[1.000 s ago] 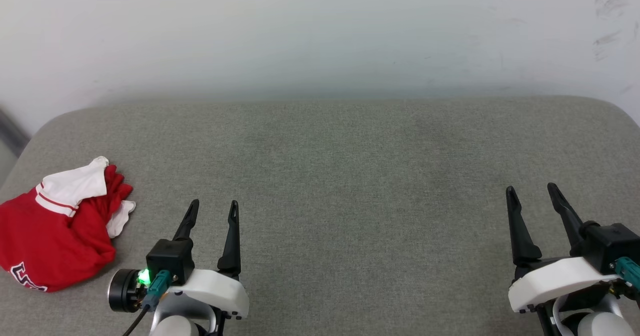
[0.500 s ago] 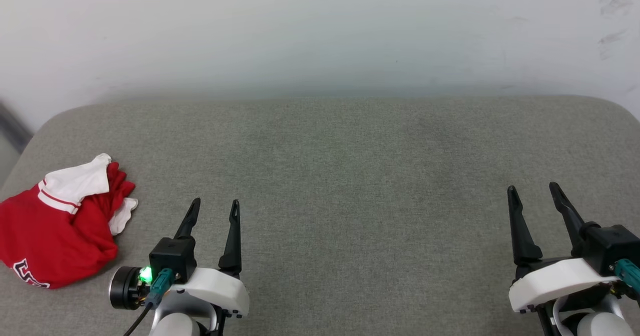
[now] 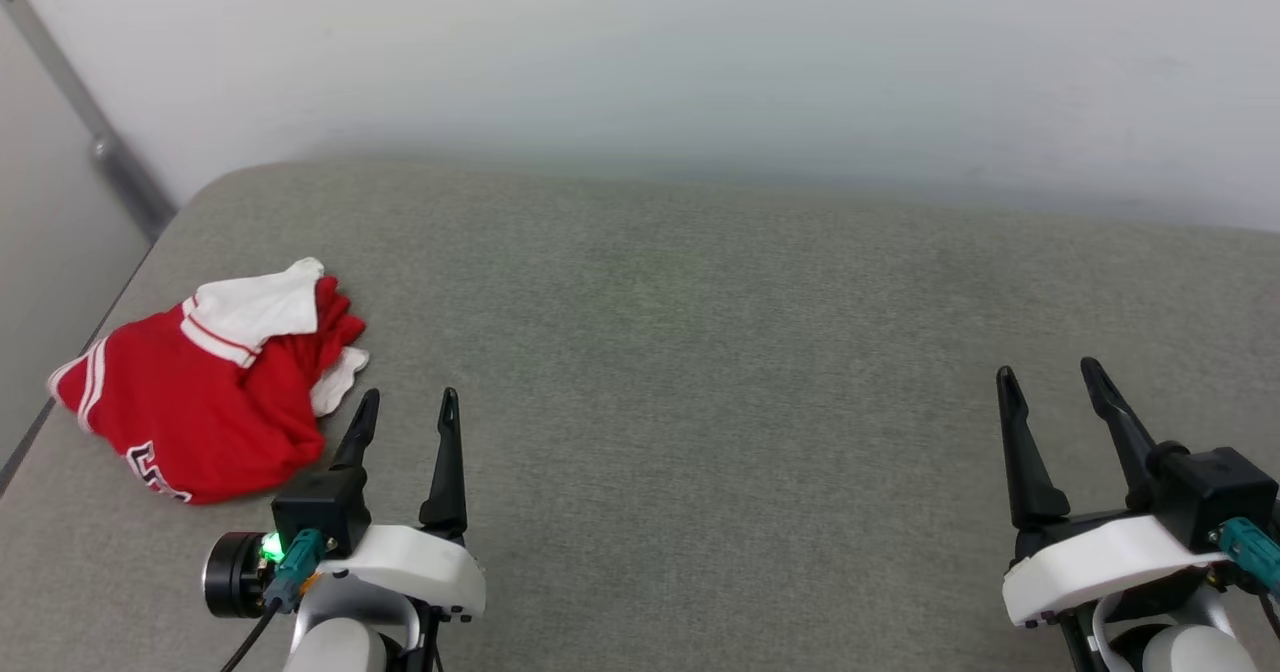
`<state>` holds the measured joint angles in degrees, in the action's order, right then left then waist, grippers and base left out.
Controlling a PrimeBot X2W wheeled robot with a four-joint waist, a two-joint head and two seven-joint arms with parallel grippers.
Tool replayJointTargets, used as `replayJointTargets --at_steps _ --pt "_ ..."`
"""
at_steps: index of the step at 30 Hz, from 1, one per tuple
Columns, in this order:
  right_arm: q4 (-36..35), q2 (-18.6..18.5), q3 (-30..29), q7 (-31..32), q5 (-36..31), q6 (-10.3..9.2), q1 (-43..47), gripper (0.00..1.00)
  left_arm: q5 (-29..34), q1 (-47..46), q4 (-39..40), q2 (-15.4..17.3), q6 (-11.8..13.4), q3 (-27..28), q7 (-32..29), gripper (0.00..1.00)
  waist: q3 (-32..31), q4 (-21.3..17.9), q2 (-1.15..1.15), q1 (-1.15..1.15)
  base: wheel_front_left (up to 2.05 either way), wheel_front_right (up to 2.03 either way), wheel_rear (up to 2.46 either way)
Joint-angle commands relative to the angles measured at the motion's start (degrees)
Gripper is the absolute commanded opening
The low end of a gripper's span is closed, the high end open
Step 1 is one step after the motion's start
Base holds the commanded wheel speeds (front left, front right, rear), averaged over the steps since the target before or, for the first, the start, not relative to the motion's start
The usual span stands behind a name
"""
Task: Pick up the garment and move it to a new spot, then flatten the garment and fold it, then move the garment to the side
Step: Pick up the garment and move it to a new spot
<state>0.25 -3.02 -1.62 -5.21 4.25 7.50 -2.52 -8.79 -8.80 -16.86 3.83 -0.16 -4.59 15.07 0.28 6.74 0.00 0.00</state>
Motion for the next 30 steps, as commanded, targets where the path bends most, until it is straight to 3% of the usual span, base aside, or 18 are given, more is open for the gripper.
replayJointTargets --at_steps 1,17,30 --pt "-0.2 0.2 0.2 0.0 0.2 -0.02 0.3 1.00 0.0 -0.5 0.2 0.1 0.0 0.3 0.2 1.00 0.3 2.2 0.00 0.00 0.00 0.00 0.00" --pt "-2.5 0.2 4.1 1.2 1.5 -0.02 1.0 1.00 -1.0 1.3 1.0 0.0 -0.1 5.1 0.2 1.00 0.3 16.8 0.00 0.00 0.00 0.00 0.00" --pt "-3.4 0.2 4.9 1.9 1.2 -0.02 0.1 1.00 -0.9 0.6 1.2 -0.5 -0.7 6.5 0.2 1.00 1.2 21.1 0.00 0.00 0.00 0.00 0.00"
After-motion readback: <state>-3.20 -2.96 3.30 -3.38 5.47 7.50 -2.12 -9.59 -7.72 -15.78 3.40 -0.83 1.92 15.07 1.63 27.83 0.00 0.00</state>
